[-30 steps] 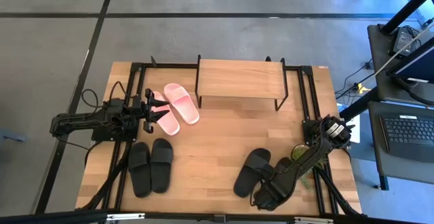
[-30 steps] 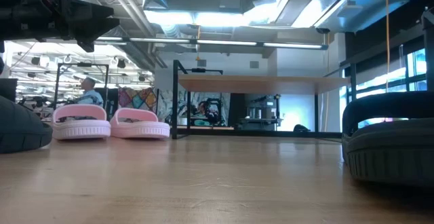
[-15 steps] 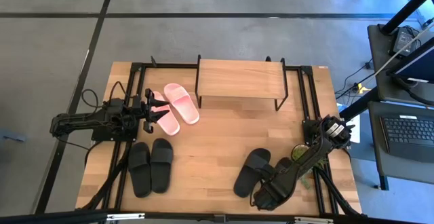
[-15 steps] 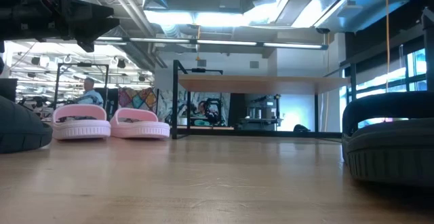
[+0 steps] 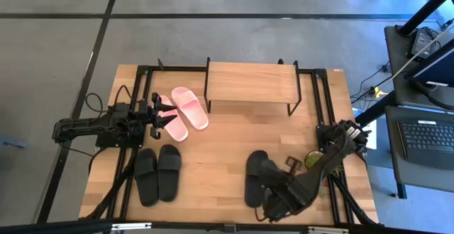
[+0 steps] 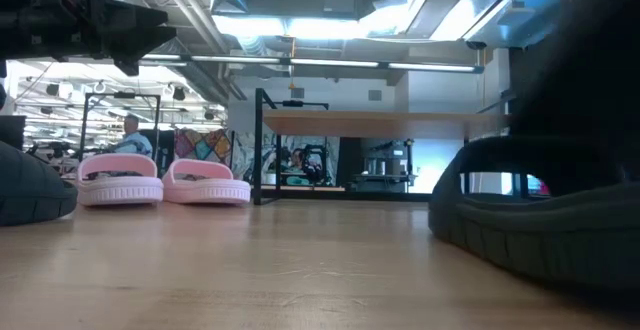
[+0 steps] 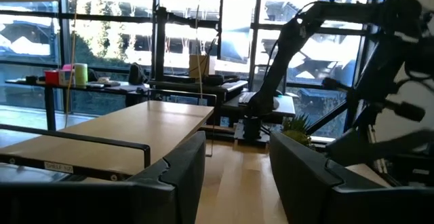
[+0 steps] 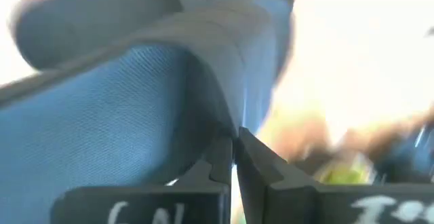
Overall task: Pick and place slides into the shelf
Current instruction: Put the black slide on the shelf
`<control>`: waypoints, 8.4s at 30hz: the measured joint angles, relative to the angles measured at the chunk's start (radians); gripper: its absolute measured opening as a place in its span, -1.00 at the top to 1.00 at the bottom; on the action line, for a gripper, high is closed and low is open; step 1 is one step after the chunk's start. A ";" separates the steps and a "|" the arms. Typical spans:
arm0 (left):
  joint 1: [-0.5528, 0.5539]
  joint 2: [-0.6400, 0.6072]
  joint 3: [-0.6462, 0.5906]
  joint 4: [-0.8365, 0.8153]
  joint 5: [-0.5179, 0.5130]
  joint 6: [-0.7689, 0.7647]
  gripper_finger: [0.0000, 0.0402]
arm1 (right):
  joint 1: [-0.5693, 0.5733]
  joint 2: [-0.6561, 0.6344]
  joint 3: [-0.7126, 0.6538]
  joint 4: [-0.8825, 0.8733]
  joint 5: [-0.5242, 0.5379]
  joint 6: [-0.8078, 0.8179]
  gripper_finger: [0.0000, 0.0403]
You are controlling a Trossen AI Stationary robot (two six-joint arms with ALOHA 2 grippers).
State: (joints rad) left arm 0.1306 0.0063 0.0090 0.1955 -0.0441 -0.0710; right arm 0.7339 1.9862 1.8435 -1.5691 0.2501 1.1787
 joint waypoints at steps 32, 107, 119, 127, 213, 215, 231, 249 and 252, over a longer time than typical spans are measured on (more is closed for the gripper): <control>0.000 0.000 0.000 -0.005 0.000 0.083 0.22 | -0.485 -0.018 0.393 -0.001 0.408 -1.055 0.96; 0.000 0.000 0.000 -0.097 -0.078 0.110 0.22 | -1.107 -0.693 -0.610 0.486 0.519 -1.256 0.96; 0.000 0.000 0.000 -0.097 -0.078 0.110 0.22 | -1.107 -0.692 -0.630 0.500 0.519 -1.231 0.96; 0.000 0.000 0.000 -0.097 -0.078 0.109 0.22 | -1.106 -0.692 -0.732 0.533 0.536 -1.232 0.96; 0.000 0.000 0.000 -0.097 -0.078 0.109 0.22 | -1.107 -0.691 -0.758 0.586 0.545 -0.624 0.27; 0.000 0.000 0.000 -0.097 -0.078 0.109 0.22 | -1.107 -0.691 -0.758 0.586 0.546 -0.576 0.27; 0.000 0.000 0.000 -0.097 -0.078 0.109 0.22 | -1.107 -0.691 -0.758 0.586 0.544 -0.590 0.27; 0.000 0.000 0.000 -0.097 -0.078 0.109 0.22 | -1.107 -0.691 -0.756 0.584 0.497 -0.826 0.27; 0.000 0.000 0.000 -0.097 -0.078 0.109 0.22 | -1.107 -0.691 -0.756 0.584 0.496 -0.874 0.27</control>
State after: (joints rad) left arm 0.1307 0.0063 0.0093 0.0986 -0.1223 0.0383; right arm -0.3729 1.2949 1.0874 -0.9855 0.7465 0.3042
